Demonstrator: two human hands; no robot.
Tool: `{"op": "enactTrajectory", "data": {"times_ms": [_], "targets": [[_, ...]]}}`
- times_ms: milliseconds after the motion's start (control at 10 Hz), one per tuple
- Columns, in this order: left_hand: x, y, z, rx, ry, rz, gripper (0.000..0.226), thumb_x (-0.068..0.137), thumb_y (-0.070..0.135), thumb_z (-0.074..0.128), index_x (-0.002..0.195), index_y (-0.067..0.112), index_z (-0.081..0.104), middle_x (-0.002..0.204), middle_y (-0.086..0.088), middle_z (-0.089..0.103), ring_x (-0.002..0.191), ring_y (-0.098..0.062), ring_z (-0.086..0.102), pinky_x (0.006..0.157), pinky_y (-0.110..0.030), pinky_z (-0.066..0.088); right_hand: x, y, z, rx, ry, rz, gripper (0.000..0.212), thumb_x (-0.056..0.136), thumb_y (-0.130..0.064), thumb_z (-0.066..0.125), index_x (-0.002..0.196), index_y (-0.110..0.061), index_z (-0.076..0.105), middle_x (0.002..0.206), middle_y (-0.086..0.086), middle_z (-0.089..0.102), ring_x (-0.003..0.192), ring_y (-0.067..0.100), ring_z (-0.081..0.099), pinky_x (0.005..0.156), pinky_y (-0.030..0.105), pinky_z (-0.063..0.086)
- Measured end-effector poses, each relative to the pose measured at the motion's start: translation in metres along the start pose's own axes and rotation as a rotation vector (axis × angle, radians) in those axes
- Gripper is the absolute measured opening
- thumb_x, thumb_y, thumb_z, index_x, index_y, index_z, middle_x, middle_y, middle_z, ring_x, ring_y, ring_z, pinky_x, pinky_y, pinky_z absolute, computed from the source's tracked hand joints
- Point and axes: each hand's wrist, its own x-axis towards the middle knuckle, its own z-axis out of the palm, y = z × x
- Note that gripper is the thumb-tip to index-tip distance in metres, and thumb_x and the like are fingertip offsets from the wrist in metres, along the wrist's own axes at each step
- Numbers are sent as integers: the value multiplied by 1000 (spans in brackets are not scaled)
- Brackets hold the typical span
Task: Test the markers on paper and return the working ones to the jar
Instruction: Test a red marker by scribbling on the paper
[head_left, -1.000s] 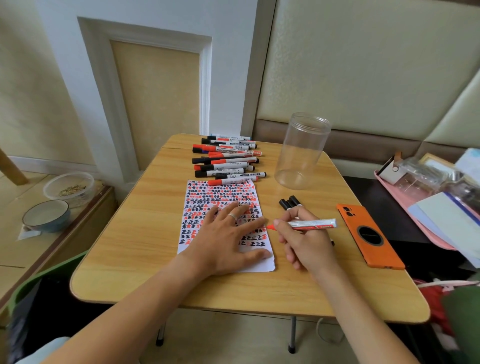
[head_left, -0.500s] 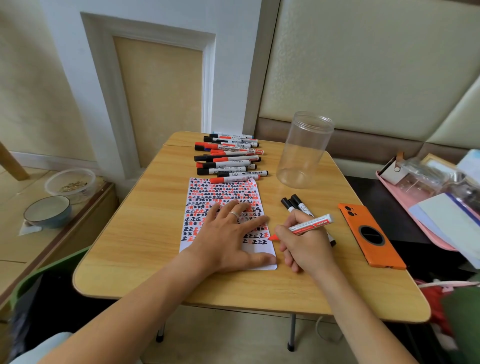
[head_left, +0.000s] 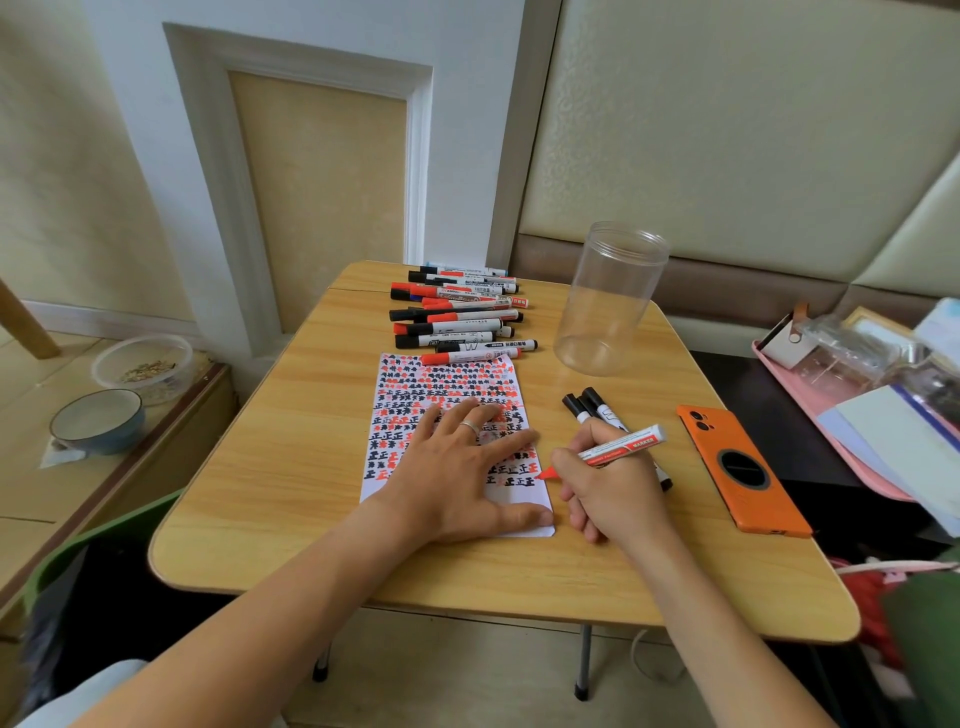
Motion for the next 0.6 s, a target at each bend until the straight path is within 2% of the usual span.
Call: {"op": "enactTrajectory", "data": {"times_ms": [600], "targets": [[1,-1,0,-13,-7,6,102,65,101,18,156,55,14,168,6,13,155,-19,0,125,-55,-1,0,-2,-1,-22,-9,19,15,91,-14,66,83,-9,55,55,8,61,38,23,50,35,24,36]]}}
